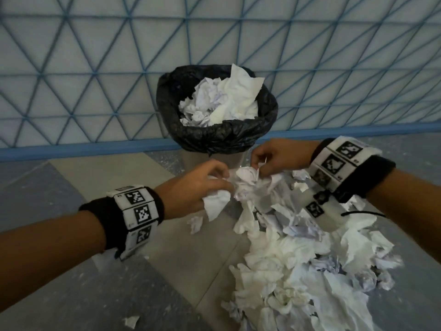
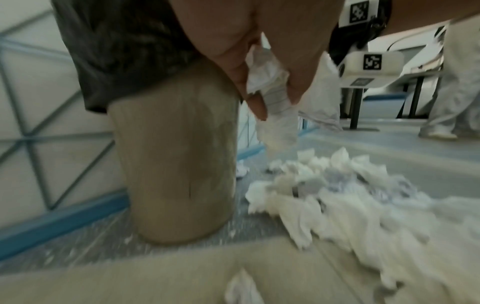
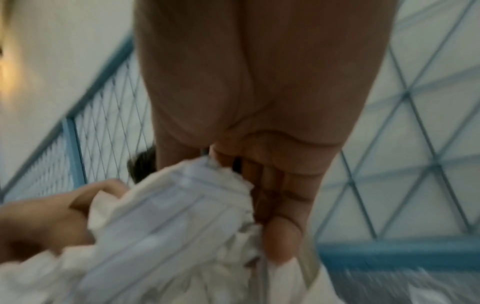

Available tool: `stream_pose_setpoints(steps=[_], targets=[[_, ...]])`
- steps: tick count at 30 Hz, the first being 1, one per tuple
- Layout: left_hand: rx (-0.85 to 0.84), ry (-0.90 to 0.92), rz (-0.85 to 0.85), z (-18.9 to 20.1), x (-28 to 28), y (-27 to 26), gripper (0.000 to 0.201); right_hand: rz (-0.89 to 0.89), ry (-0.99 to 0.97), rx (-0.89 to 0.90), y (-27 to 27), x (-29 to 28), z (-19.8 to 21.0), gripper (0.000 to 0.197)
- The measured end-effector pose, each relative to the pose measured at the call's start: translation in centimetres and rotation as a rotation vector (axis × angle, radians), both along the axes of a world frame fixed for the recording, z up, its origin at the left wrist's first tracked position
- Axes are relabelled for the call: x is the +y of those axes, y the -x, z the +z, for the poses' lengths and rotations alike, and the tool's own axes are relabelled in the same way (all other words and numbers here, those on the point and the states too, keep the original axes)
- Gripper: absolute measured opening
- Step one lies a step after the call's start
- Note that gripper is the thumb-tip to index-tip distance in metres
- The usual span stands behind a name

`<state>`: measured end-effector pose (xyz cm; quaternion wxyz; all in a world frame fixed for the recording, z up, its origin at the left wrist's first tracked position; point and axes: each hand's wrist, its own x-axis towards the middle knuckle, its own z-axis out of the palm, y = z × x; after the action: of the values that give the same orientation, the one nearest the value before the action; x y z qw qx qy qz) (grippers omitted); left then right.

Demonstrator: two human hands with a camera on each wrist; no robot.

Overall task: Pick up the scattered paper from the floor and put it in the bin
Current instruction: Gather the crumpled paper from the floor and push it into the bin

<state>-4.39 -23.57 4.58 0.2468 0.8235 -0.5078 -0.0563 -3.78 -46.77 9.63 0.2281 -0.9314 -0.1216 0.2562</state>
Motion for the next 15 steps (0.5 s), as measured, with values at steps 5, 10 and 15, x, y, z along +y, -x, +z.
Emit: stream_pose_setpoints(steps=[5, 10, 15], targets=[[-0.280, 0.287, -0.016, 7.1, 0.3, -1.2, 0.029, -0.147, -0.338, -0.030, 1.0, -0.5, 9.0, 0.031], [-0.245, 0.479, 0.440, 11.9, -0.8, -5.5, 0.046, -0.604, -0.913, -0.467, -1.9, 0.9, 11.3, 0.030], [0.040, 0.209, 0.813, 10.1, -3.2, -8.8, 0.057, -0.765, -0.595, -0.732, -5.6, 5.0, 6.1, 0.023]])
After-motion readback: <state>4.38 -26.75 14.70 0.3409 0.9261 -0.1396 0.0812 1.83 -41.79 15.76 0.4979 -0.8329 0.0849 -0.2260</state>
